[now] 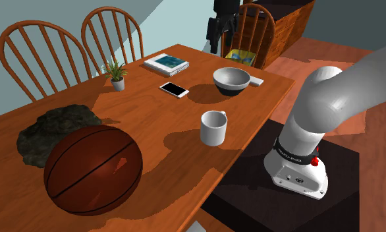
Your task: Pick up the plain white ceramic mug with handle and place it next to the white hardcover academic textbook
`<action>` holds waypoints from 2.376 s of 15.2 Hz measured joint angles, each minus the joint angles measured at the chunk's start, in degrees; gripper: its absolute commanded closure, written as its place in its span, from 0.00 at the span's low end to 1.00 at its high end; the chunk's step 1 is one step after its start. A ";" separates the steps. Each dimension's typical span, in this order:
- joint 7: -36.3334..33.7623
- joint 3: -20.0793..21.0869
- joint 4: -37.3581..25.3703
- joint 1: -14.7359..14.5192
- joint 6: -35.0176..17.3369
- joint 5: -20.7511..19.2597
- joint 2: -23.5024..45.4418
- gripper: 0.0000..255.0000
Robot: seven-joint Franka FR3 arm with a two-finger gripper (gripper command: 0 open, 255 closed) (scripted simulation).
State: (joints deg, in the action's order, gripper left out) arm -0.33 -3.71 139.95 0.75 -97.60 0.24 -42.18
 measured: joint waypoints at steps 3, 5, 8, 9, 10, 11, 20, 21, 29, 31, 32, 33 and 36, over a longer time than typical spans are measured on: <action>-1.24 1.01 2.39 -0.28 -1.88 0.50 -0.66 0.00; -3.08 2.53 5.95 -0.75 -4.44 1.28 -1.94 0.00; -6.18 5.22 11.79 -1.74 -8.84 2.78 -3.82 0.00; -7.38 6.29 13.50 -2.24 -10.21 3.45 -4.34 0.00; -8.76 7.53 15.02 -2.84 -11.44 4.21 -4.80 0.00; -9.76 8.48 16.66 -3.25 -13.35 4.78 -4.62 0.00; -20.67 19.13 27.49 -8.80 -31.15 11.62 1.16 0.00; -21.37 19.90 27.88 -9.11 -32.87 12.06 2.38 0.00; -21.95 21.62 30.68 -9.30 -41.96 13.18 8.58 0.00; -22.02 21.74 30.67 -9.28 -42.45 13.21 9.05 0.00; -22.05 21.78 30.65 -9.29 -42.54 13.22 9.15 0.00; -22.06 21.79 30.64 -9.29 -42.58 13.22 9.19 0.00; -22.08 21.80 30.64 -9.29 -42.62 13.23 9.23 1.00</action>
State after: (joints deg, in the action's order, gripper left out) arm -22.41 18.10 170.59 -8.55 -140.21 13.47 -32.95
